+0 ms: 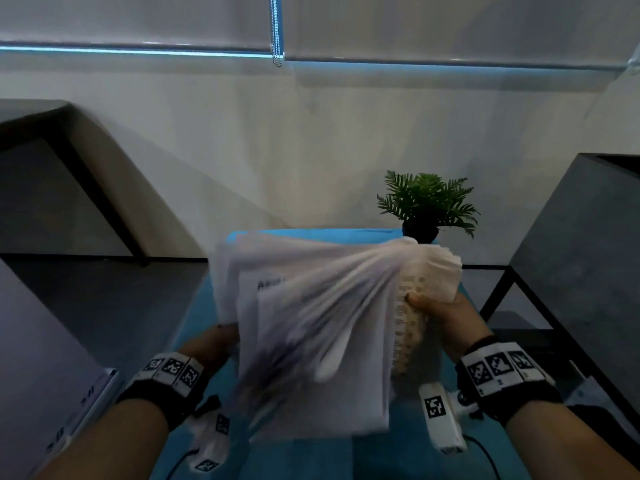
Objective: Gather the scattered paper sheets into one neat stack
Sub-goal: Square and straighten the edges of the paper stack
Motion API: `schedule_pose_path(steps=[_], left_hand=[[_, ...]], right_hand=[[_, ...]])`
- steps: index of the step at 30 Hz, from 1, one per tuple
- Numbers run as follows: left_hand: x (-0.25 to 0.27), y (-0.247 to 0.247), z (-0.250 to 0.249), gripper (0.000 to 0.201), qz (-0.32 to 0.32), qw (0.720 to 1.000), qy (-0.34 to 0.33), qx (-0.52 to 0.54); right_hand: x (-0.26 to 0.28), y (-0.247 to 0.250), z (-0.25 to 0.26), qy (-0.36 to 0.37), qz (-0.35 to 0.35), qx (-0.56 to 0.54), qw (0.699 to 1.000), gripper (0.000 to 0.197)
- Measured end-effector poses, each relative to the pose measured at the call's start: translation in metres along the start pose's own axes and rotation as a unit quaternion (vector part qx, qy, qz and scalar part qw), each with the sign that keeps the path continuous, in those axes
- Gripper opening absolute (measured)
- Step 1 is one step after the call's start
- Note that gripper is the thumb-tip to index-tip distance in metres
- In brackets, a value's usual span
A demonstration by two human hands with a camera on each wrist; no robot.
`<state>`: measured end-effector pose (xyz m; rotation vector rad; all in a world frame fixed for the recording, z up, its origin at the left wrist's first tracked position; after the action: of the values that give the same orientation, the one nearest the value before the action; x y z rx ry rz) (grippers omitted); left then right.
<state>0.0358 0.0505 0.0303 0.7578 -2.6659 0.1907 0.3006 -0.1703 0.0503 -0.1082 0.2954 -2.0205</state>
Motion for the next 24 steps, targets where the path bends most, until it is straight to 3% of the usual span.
schedule_pose_path(steps=[2,5,8,10,13,14,16,17,19,20,24], left_hand=[[0.001,-0.008,-0.004,0.025,0.013,0.997,-0.003,0.074],[-0.004,-0.014,-0.007,0.037,0.027,0.987,-0.019,0.159],[-0.002,-0.017,-0.008,0.067,0.064,0.973,-0.021,0.223],[-0.002,-0.019,-0.013,0.077,0.098,0.98,-0.042,0.168],[-0.005,-0.018,-0.028,0.039,0.03,0.988,-0.154,0.006],[-0.004,-0.022,-0.032,0.03,0.007,0.983,-0.185,-0.008],[-0.004,-0.023,-0.03,0.032,-0.017,0.977,-0.211,-0.014],[-0.004,-0.022,-0.026,0.034,-0.027,0.975,-0.218,-0.024],[-0.004,-0.025,-0.017,0.037,-0.026,0.971,-0.229,-0.065],[-0.003,-0.027,-0.014,0.036,-0.031,0.971,-0.228,-0.07],[-0.005,-0.026,-0.012,0.028,-0.063,0.969,-0.24,0.013]], right_hand=[[-0.008,0.003,0.004,-0.028,-0.024,-0.001,0.999,0.065],[-0.015,0.003,0.006,-0.06,-0.088,0.039,0.994,0.018],[-0.019,0.0,0.007,-0.071,-0.121,0.092,0.986,0.018],[-0.016,-0.006,0.015,-0.047,-0.139,0.106,0.983,0.016],[-0.008,-0.009,0.021,0.023,-0.15,0.081,0.985,0.02],[-0.003,-0.009,0.021,0.052,-0.142,0.064,0.986,0.032],[0.005,-0.006,0.012,0.062,-0.144,0.067,0.985,0.062],[0.008,-0.005,0.006,0.058,-0.141,0.083,0.985,0.06],[0.01,-0.006,-0.006,0.047,-0.134,0.118,0.983,0.033],[0.01,-0.007,-0.011,0.04,-0.131,0.129,0.982,0.029],[0.008,-0.012,-0.009,0.06,-0.106,0.112,0.986,0.029]])
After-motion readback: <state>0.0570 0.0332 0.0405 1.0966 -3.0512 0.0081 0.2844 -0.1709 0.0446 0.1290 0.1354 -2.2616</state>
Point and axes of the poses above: each hand's wrist, its own x-axis away from the middle knuckle, its own y-axis out of the back of the hand, z = x × y, the point moved 1 cm from there along -x, towards the middle knuckle, and after that the axes turned 15 degrees about z, right-handed, at the moved point
